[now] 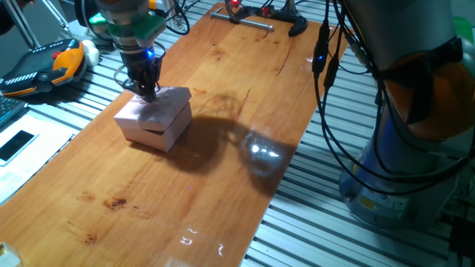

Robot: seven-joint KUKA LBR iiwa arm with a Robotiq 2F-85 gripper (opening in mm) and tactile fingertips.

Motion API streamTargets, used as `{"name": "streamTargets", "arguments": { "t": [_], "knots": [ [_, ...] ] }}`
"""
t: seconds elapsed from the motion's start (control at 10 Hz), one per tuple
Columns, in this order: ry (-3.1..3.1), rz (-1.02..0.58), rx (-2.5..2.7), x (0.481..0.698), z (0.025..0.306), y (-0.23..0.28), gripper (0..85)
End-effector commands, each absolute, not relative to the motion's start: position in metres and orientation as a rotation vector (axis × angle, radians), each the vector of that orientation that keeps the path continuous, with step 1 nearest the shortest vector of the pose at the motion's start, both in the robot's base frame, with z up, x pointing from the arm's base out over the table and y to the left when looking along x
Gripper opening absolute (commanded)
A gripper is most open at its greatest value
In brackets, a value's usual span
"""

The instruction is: Take everything out of the gift box

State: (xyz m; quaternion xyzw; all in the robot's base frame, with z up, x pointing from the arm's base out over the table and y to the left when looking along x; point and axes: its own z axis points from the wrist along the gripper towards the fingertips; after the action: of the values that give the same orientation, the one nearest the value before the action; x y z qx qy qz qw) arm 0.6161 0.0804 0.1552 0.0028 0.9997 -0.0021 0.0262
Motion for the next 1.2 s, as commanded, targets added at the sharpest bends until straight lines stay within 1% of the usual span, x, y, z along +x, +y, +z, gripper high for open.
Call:
{"name": "streamTargets", "arguments": {
  "t": [0.0, 0.9, 1.1],
  "knots": [
    [3.087, -0.006, 0.02, 0.6149, 0.1576, 0.0834, 1.0],
    [3.095, 0.011, 0.035, 0.609, 0.1637, 0.0904, 1.0],
    [3.092, -0.018, 0.034, 0.6091, 0.1637, 0.0901, 1.0]
  ]
}}
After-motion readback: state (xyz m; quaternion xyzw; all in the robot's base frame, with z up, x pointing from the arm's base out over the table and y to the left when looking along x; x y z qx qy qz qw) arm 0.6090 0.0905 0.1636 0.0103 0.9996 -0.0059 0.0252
